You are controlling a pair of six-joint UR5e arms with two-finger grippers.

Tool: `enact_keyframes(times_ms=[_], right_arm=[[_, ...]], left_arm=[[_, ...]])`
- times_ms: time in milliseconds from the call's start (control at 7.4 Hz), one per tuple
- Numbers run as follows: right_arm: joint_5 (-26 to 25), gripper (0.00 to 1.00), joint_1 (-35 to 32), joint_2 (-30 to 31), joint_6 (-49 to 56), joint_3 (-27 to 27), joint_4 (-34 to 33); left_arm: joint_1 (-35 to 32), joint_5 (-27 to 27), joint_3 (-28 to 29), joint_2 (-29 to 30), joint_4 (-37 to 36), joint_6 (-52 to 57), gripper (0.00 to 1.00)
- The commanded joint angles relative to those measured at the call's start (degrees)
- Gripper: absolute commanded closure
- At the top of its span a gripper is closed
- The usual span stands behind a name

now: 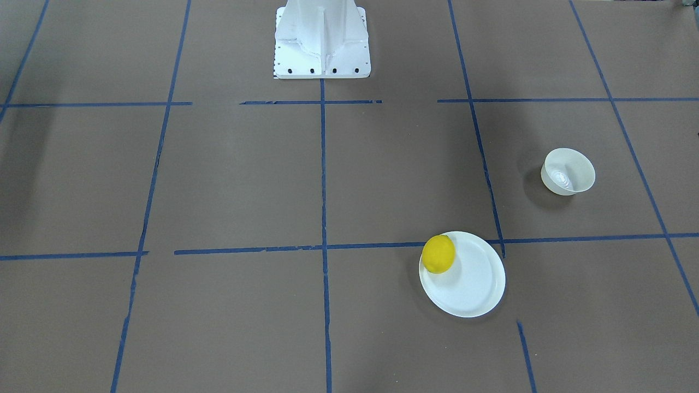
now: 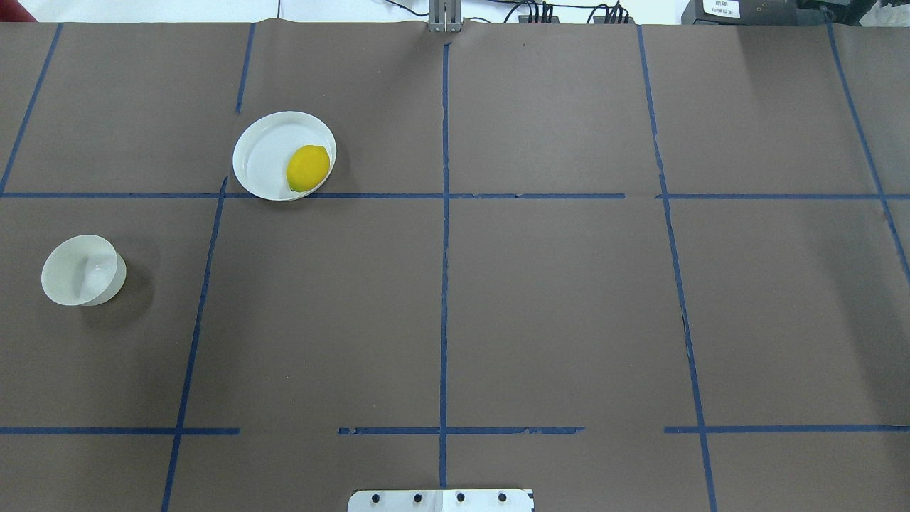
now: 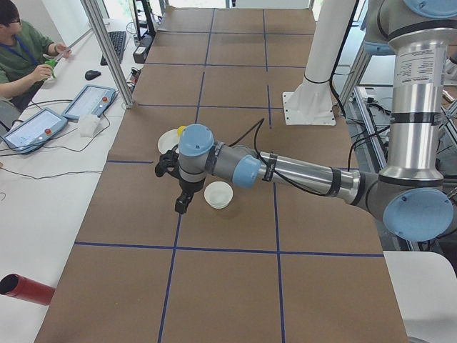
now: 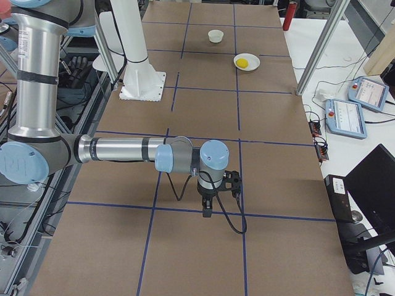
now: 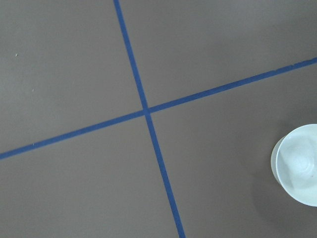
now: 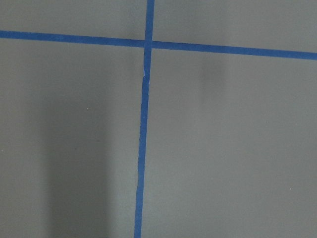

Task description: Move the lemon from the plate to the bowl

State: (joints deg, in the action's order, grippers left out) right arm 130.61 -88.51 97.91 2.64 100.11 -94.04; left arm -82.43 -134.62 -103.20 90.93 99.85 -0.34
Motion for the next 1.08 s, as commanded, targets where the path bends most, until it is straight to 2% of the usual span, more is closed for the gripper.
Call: enact_keyframes(times_ms=[0, 135, 270, 676, 811, 946], right_arm=[[0.0, 0.0, 0.0, 0.0, 0.0, 0.0, 0.0], [0.0, 0.0, 0.0, 0.0, 0.0, 0.0, 0.0], [0.0, 0.0, 0.0, 0.0, 0.0, 0.0, 0.0], [0.0, 0.0, 0.0, 0.0, 0.0, 0.0, 0.0], [0.0, 0.0, 0.0, -0.1, 0.0, 0.0, 0.0], [0.0, 0.0, 0.0, 0.0, 0.0, 0.0, 0.0]], left_arm=[[8.4, 0.1, 1.2, 10.4, -0.1, -7.5, 0.0], [13.2, 2.9, 2.3, 14.1, -0.2, -12.5, 0.0], [19.2, 9.0, 5.3, 18.9, -0.1, -19.3, 0.0], [26.2, 10.4, 19.2, 33.8, 0.7, -30.2, 0.0], [27.5, 11.2, 21.4, 35.7, 0.8, -31.9, 0.01], [29.5, 14.5, 21.9, 35.8, 3.1, -34.2, 0.01]])
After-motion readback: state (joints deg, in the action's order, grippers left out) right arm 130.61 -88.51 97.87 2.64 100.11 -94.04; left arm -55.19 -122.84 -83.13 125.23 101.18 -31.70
